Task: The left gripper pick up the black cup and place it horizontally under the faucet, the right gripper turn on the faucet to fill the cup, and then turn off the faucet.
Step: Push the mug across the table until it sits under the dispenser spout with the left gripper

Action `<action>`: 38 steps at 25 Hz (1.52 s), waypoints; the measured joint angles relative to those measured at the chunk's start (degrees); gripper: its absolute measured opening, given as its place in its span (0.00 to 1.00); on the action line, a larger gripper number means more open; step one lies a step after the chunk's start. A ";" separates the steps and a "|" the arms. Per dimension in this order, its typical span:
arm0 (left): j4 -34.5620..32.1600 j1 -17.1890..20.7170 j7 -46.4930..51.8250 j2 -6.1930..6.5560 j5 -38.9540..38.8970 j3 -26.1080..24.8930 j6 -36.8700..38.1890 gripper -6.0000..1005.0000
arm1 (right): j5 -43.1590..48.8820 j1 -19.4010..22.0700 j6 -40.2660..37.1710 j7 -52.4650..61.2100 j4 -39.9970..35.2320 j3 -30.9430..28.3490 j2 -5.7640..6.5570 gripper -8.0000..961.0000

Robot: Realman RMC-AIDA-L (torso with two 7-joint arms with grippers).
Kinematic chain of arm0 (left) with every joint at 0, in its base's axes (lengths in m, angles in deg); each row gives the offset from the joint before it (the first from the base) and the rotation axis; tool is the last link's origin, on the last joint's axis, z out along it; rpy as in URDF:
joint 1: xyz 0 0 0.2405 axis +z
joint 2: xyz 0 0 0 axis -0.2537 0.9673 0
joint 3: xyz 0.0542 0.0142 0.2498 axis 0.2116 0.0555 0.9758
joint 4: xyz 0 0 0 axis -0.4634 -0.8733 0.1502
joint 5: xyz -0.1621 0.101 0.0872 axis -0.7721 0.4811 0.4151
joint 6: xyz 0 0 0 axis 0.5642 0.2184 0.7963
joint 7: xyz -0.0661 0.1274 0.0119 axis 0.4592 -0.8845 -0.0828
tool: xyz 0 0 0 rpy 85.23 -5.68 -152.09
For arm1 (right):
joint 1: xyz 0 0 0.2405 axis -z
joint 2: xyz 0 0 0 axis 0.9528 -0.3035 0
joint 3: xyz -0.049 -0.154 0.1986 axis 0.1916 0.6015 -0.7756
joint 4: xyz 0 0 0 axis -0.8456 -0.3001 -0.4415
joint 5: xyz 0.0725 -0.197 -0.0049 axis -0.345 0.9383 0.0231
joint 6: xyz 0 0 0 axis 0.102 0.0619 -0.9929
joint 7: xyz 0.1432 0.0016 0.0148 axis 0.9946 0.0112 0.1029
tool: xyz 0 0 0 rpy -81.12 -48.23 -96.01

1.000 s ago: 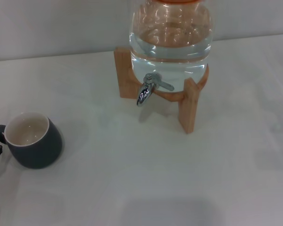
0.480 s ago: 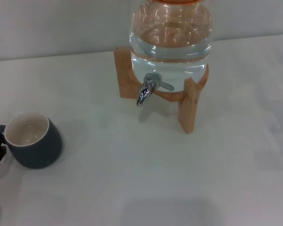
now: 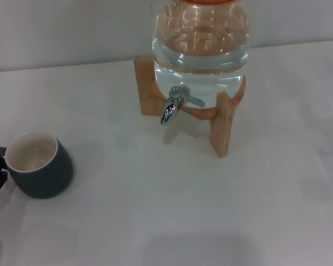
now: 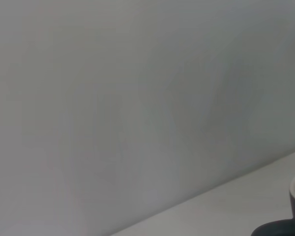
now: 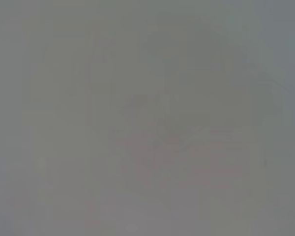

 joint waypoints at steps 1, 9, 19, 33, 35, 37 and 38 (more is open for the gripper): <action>0.00 0.00 0.00 0.00 0.00 0.02 -0.02 0.77 | -0.01 0.00 0.00 0.00 0.00 0.00 0.00 0.89; 0.09 -0.25 0.01 0.12 -0.03 0.06 -0.60 0.77 | -0.01 -0.19 -0.03 0.00 0.00 0.00 0.00 0.89; 0.73 -1.16 0.01 0.12 -0.04 0.05 -0.71 0.76 | 0.08 -0.27 -0.02 0.00 0.00 0.00 0.00 0.89; 0.88 -1.98 0.01 0.12 -0.03 0.05 -1.26 0.76 | 0.08 -0.35 0.10 0.00 0.00 0.09 0.00 0.89; 0.88 -2.09 0.01 0.11 -0.04 0.05 -1.43 0.76 | 0.08 -0.35 0.14 0.00 0.00 0.09 0.00 0.89; 0.88 -2.16 0.01 0.11 -0.03 0.05 -1.49 0.75 | 0.08 -0.35 0.21 0.00 0.00 0.12 0.00 0.89; 0.88 -2.17 0.01 0.11 -0.04 0.05 -1.51 0.75 | 0.08 -0.34 0.26 0.00 0.00 0.14 0.00 0.89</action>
